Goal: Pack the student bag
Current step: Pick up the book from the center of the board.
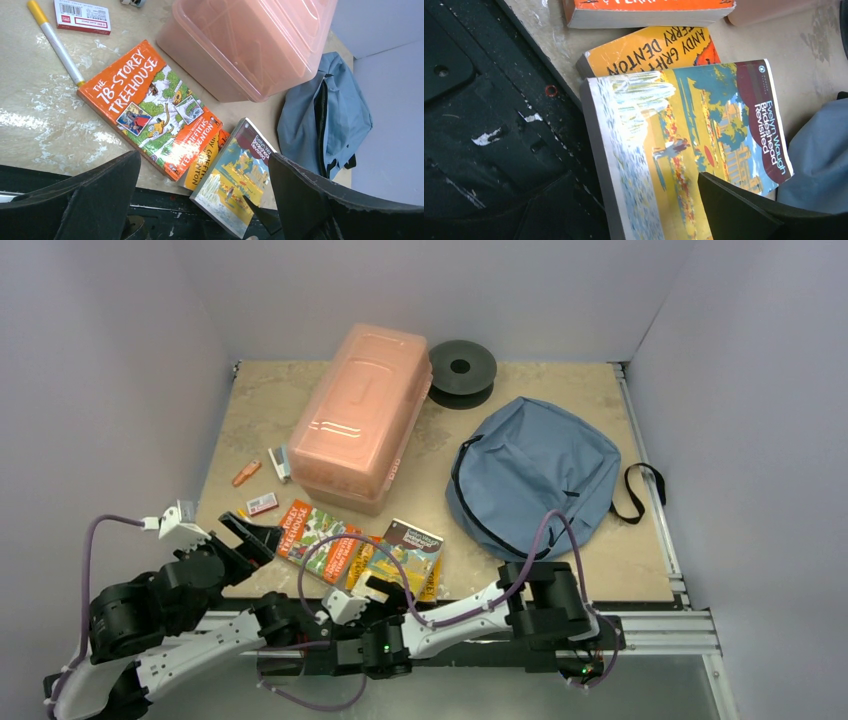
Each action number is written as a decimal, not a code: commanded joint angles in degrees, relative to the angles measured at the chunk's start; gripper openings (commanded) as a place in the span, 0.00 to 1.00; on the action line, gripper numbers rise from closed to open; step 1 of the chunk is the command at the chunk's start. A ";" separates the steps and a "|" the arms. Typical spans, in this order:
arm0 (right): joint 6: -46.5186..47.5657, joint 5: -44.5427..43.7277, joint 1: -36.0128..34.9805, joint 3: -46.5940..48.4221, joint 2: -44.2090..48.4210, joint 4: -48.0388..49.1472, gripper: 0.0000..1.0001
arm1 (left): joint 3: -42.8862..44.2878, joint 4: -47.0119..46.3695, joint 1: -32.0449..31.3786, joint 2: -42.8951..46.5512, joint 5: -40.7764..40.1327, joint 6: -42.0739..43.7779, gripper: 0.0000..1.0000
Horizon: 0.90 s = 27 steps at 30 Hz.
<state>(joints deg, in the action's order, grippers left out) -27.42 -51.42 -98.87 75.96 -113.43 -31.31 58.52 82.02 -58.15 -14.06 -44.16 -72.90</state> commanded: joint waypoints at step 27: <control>2.84 -5.90 2.72 4.05 0.40 -2.23 0.00 | -1.59 -2.07 0.23 -1.04 0.52 1.59 1.00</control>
<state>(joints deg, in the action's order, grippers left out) -23.97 -62.00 -96.99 80.16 -119.39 -35.09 57.56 81.89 -58.15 -13.28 -43.68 -72.79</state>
